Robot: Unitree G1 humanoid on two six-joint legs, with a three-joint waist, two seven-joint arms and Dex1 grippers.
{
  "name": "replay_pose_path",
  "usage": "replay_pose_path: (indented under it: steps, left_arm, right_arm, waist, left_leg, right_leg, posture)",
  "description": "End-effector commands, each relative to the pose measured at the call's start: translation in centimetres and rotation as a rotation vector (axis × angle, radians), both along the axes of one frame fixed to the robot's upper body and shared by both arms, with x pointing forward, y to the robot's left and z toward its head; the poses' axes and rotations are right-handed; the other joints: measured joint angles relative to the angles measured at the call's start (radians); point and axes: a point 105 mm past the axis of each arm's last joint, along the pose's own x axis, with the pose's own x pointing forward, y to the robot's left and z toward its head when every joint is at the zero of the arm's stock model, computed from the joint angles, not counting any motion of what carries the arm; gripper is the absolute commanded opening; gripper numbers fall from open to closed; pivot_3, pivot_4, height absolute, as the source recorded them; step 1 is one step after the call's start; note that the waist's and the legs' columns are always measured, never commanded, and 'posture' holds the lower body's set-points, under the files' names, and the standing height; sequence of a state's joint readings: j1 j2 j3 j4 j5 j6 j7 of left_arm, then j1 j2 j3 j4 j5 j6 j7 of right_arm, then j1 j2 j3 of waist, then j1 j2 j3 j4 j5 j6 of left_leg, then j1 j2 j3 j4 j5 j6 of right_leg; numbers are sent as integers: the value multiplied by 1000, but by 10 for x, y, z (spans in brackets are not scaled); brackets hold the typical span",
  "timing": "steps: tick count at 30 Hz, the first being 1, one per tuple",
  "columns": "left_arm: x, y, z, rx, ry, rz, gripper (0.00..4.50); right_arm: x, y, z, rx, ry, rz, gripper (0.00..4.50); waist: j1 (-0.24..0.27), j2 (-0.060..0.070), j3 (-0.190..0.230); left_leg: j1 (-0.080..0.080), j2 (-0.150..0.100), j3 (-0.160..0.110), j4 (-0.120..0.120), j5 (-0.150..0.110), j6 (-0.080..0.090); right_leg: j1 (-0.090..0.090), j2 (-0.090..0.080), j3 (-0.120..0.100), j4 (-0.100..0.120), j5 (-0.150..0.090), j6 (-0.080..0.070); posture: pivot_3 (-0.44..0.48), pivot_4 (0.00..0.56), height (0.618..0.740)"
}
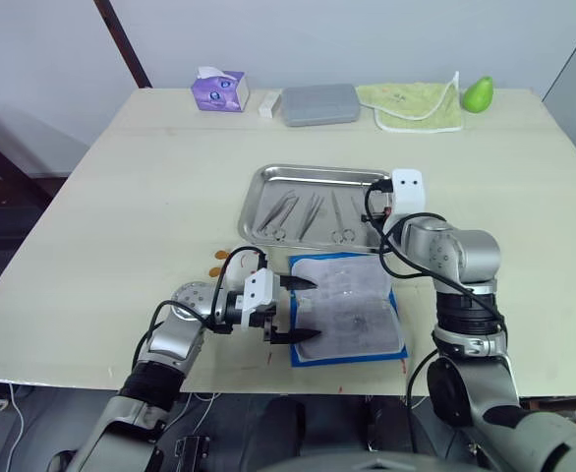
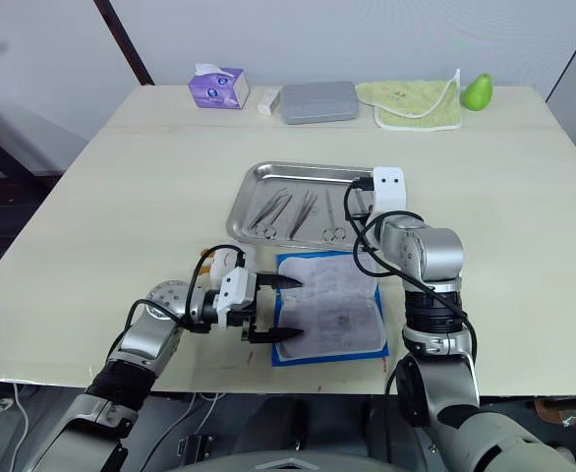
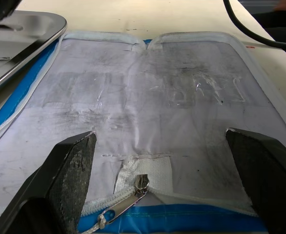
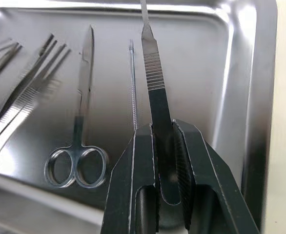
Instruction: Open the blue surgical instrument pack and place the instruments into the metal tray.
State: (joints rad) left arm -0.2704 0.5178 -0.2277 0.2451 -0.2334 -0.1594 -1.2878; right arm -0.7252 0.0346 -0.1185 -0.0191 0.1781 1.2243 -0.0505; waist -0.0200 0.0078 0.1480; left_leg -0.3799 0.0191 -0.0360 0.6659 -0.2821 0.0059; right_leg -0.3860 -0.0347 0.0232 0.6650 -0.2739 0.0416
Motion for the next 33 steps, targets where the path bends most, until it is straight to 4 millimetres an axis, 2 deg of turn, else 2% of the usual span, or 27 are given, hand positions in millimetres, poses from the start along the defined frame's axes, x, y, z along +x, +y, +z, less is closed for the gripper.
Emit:
replay_pose_path:
  steps: [1, 13, 14, 17, 18, 20, 24, 26, 31, 33]
  left_arm:
    - [-9, 4, -26, 64, 102, 19, 4500]
    - [-11, 6, -28, 67, 117, 24, 4500]
    - [-11, 6, -28, 67, 117, 25, 4500]
    - [-7, 6, -27, 62, 115, 33, 4500]
    - [-6, 6, -26, 57, 115, 36, 4500]
    - [-5, 6, -23, 38, 111, 45, 4500]
    - [-4, 5, 1, -82, 92, 80, 4500]
    - [-6, 8, 10, -108, 77, 87, 4500]
    - [-10, 15, 42, -234, 90, 134, 4500]
    - [-11, 17, 52, -267, 99, 147, 4500]
  right_arm:
    - [4, 3, 13, 13, -60, -2, 58]
    - [5, 4, 5, 5, -48, -2, 58]
    - [4, 4, 5, 7, -46, 0, 972]
    - [3, 4, 8, -9, -67, 14, 2242]
    - [3, 4, 11, -6, -82, 20, 2966]
    - [1, 3, 18, -17, -126, 43, 3725]
    - [-14, 9, 44, 11, -306, 184, 3725]
    - [-27, 15, 63, 90, -474, 302, 3725]
    - [-61, 7, 80, 202, -644, 505, 3725]
    - [-73, 4, 80, 219, -660, 606, 3725]
  waist:
    - [0, 0, 0]
    - [-1, 0, 0]
    - [-1, 0, 0]
    - [-1, 0, 0]
    - [-1, 1, 0]
    - [0, 1, 0]
    - [-3, 1, 1]
    - [-10, 0, 1]
    - [-23, -2, 3]
    - [-22, -3, 5]
  left_leg:
    - [0, 0, 0, 0, 0, 0]
    - [0, 0, 0, 0, 0, 0]
    - [0, 0, 0, 0, 0, 0]
    - [0, 0, 0, 0, 0, 0]
    - [0, 0, 0, 0, 0, 0]
    - [0, 0, 0, 0, 0, 0]
    - [-2, 0, 0, 0, 0, 0]
    - [-5, 1, 1, -1, 0, 0]
    - [-16, 2, 0, 0, 0, 0]
    - [-18, 3, 0, 0, 0, 0]
  right_leg:
    - [0, 0, 0, 0, 0, 0]
    - [0, 0, 0, 0, 0, 0]
    - [0, 0, 0, 0, 0, 0]
    - [0, 0, 0, 0, 0, 0]
    - [0, 0, 0, 0, 0, 0]
    - [0, 0, 0, 0, 0, 0]
    - [-2, 0, 0, -1, 0, 0]
    - [-5, 0, 1, -1, 0, 0]
    - [-16, 1, 1, 0, 0, 0]
    - [-18, 1, 1, -1, 0, 0]
  posture:
    - [0, 150, 740]
    - [0, 150, 740]
    - [0, 150, 740]
    - [0, 150, 740]
    - [0, 150, 740]
    - [0, 150, 740]
    - [0, 150, 740]
    - [0, 150, 740]
    - [0, 150, 740]
    - [0, 150, 740]
